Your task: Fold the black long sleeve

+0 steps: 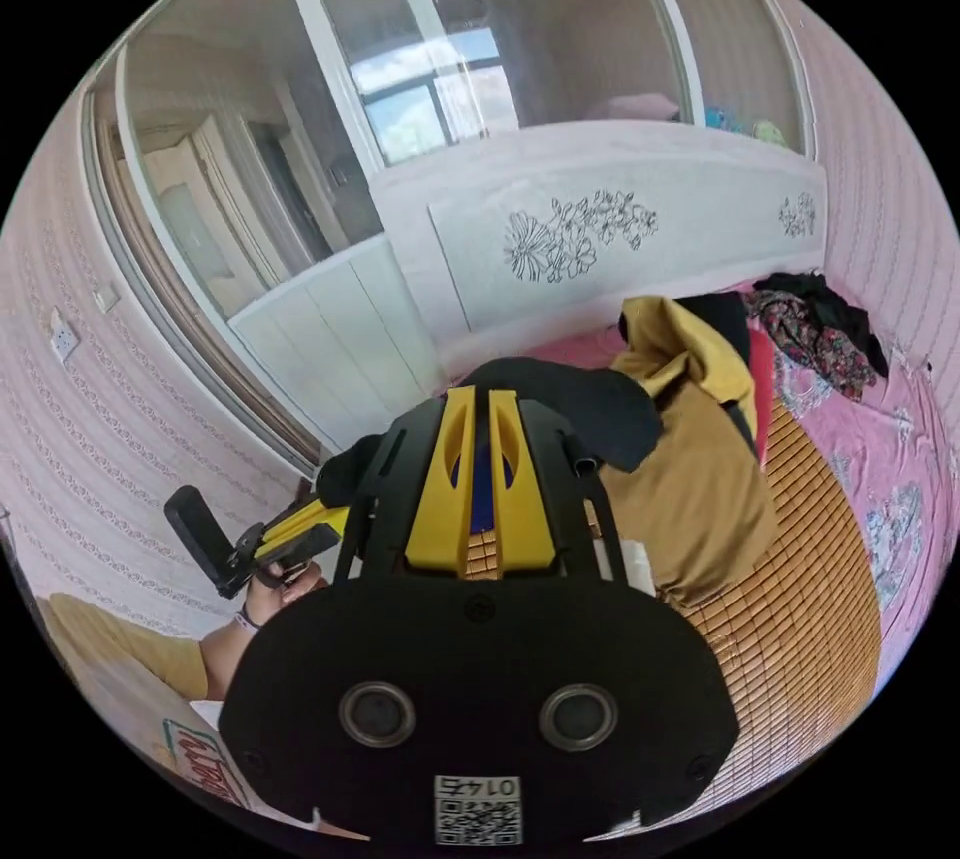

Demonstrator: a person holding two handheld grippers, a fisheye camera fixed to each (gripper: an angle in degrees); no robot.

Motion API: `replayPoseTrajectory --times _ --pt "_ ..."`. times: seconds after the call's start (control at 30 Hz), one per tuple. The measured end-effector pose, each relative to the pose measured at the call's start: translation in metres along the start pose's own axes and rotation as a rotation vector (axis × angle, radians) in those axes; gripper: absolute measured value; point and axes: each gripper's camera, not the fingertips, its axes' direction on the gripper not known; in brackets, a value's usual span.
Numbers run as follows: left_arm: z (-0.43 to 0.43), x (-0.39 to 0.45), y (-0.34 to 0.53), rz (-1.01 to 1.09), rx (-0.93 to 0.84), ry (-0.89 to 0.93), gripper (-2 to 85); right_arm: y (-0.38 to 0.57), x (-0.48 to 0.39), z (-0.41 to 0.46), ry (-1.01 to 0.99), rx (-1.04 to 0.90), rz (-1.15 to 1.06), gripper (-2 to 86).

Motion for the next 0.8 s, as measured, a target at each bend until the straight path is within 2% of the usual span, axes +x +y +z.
replayPoseTrajectory --times 0.13,0.17,0.2,0.3,0.37,0.53,0.7,0.8 --pt "0.052 0.086 0.020 0.063 -0.121 0.327 2.3 0.059 0.033 -0.130 0.041 0.147 0.036 1.4" --pt "0.073 0.111 0.039 0.057 -0.208 0.439 3.1 0.090 0.044 -0.163 0.078 0.147 0.044 1.8" --pt "0.094 0.132 0.061 0.041 -0.324 0.545 4.0 0.108 0.051 -0.177 0.098 0.134 0.054 2.0" --pt "0.120 0.165 0.121 -0.002 -0.533 0.706 4.5 0.214 0.088 -0.221 0.316 -0.041 0.234 3.2" --pt "0.125 0.171 0.144 -0.034 -0.613 0.698 4.3 0.309 0.107 -0.232 0.522 -0.273 0.421 4.1" --pt "0.139 0.155 0.161 -0.145 -0.646 0.627 0.7 0.436 0.095 -0.220 0.462 -0.410 0.622 5.7" --pt "0.178 0.136 0.167 -0.250 -0.715 0.479 1.5 0.441 0.081 -0.174 0.347 -0.340 0.571 6.7" --pt "0.200 0.149 0.168 -0.189 -0.725 0.367 5.8 0.414 0.080 -0.143 0.367 -0.347 0.453 7.9"
